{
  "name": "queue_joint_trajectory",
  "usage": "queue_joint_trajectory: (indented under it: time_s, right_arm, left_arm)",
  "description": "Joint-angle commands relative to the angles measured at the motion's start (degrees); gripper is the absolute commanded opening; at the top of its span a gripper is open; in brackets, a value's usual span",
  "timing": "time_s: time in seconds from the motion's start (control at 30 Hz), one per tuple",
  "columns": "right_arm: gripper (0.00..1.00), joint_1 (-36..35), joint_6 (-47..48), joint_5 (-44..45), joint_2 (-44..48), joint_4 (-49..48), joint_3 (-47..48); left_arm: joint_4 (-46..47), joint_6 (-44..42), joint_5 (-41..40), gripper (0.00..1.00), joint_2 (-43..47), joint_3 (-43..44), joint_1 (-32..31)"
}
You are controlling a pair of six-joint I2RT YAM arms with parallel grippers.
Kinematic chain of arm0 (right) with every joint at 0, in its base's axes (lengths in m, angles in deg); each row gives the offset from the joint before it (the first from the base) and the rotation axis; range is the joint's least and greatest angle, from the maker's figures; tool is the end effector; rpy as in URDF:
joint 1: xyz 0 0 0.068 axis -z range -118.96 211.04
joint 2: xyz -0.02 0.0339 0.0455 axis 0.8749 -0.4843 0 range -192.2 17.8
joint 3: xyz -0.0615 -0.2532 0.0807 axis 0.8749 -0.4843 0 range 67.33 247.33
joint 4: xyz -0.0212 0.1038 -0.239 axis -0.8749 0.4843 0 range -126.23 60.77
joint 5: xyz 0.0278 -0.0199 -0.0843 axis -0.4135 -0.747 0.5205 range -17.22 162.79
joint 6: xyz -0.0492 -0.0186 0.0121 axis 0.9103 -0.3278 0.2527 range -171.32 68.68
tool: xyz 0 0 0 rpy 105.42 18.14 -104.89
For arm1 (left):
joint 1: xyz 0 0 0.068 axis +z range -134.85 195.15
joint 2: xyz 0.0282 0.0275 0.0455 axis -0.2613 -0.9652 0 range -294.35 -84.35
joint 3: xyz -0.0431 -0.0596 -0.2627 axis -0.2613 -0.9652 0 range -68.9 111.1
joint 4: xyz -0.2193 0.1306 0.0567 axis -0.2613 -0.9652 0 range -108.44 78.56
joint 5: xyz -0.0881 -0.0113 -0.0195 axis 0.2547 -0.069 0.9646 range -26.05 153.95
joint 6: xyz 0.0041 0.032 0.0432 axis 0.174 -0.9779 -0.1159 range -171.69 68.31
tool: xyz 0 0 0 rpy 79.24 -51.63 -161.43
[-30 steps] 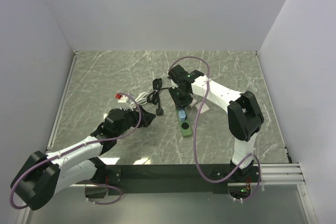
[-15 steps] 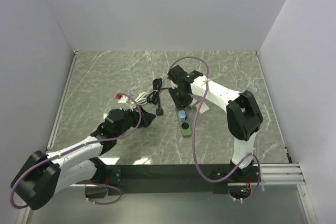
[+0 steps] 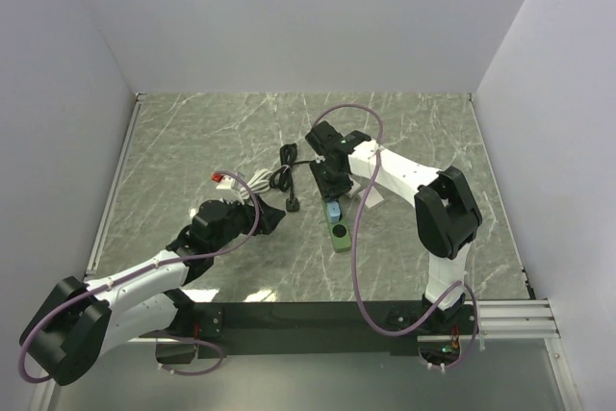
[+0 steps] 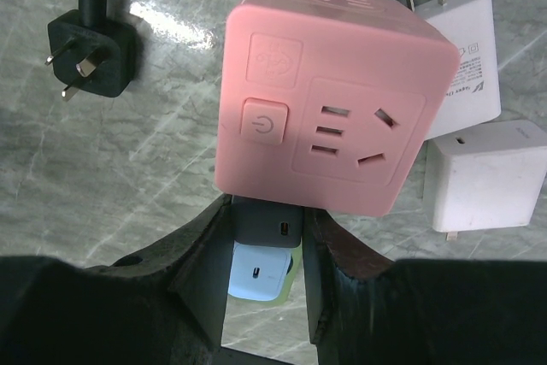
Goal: Insert the plug
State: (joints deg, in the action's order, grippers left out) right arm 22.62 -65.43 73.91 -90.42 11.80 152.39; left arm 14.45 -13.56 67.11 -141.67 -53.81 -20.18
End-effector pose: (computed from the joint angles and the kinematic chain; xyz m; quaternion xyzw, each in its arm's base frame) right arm 0.3034 0.2397 0.2192 -0.2061 0.9648 0.0636 0.1507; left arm 0.1656 -0.1199 0.1846 -0.0030 0.8002 -0.3761 0.4671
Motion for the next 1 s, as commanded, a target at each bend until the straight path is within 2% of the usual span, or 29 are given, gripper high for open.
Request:
queue_joint_trajectory:
  time_s: [0.0,0.97]
  right_arm:
    - [0.0,-1.0,-2.1,2.1,-0.7,0.8,-2.2]
    - [0.0,-1.1,-4.2,1.9,-2.5,-6.5,-8.9]
  left_arm:
    - [2.8,-0.9,0.0,0.75,1.2,-0.4,0.2]
    - [3.6,-0.9,0.0,0.75,0.9,-0.8,0.3]
